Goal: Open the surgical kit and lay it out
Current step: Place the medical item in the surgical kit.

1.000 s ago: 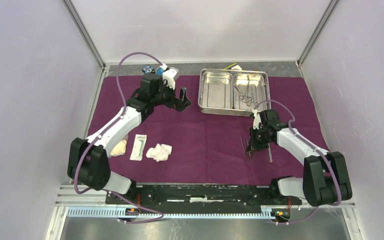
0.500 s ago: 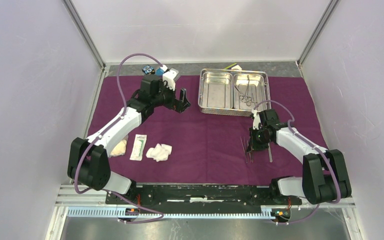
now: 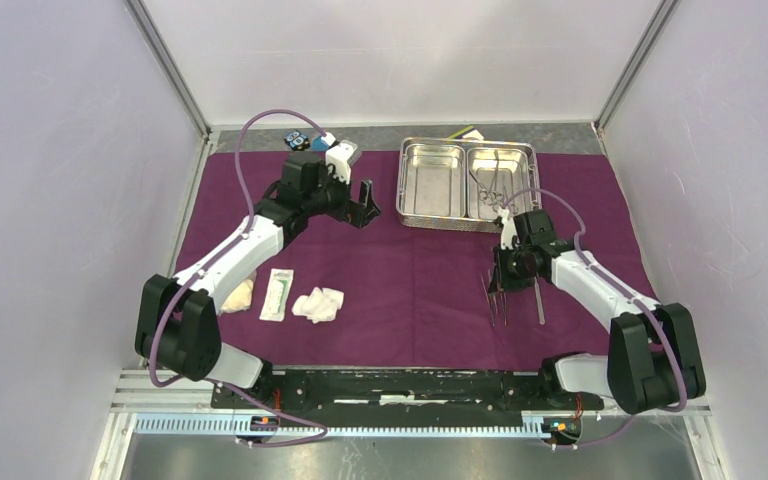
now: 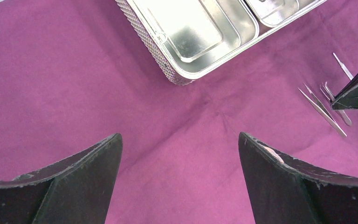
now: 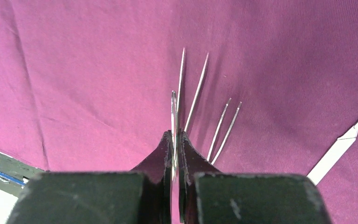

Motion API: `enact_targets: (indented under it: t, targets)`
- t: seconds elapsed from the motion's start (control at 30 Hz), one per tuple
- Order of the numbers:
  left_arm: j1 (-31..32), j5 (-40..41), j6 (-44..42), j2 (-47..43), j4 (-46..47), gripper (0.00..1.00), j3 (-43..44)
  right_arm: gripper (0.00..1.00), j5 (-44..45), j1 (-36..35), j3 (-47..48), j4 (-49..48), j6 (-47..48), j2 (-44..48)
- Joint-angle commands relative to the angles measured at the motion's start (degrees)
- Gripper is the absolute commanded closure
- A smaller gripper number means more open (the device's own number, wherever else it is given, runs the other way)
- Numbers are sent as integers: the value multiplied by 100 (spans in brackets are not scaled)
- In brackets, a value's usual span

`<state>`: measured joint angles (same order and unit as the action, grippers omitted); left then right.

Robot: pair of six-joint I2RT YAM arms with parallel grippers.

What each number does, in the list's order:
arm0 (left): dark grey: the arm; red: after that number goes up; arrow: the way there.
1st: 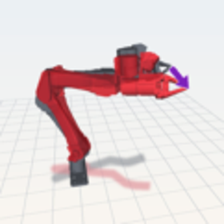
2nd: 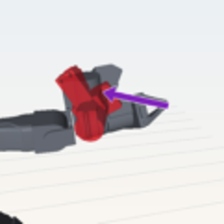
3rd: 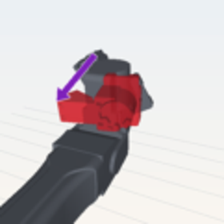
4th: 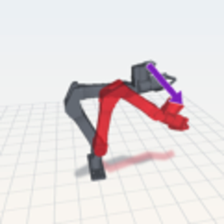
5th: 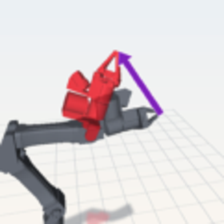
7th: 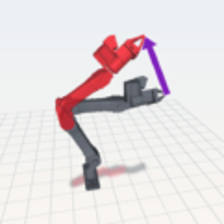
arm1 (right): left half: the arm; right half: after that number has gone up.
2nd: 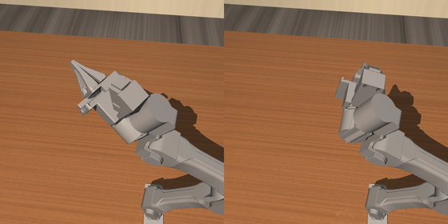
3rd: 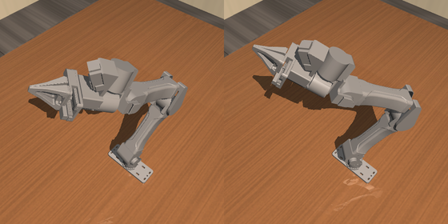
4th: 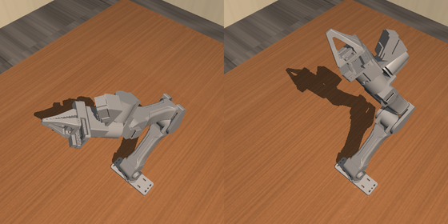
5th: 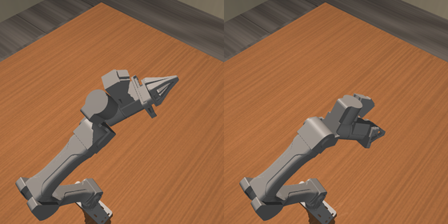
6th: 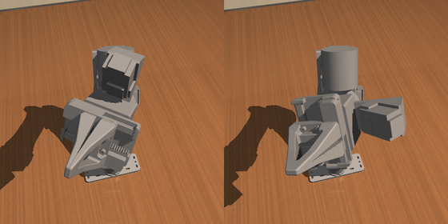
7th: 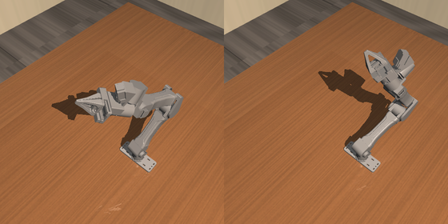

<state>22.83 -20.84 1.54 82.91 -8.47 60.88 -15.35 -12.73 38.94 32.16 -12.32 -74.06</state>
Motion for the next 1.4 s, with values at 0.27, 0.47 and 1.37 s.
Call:
enact_targets:
  t: [0.27,0.47,1.37]
  targets:
    - [-28,58,127,65,144,0,55,100,-27,-563,586,-60,-401,-214]
    - [-30,96,101,159,117,0,126,100,-164,-741,674,-137,-603,-513]
    - [-27,84,127,241,179,0,40,97,-121,-925,113,-333,-721,-574]
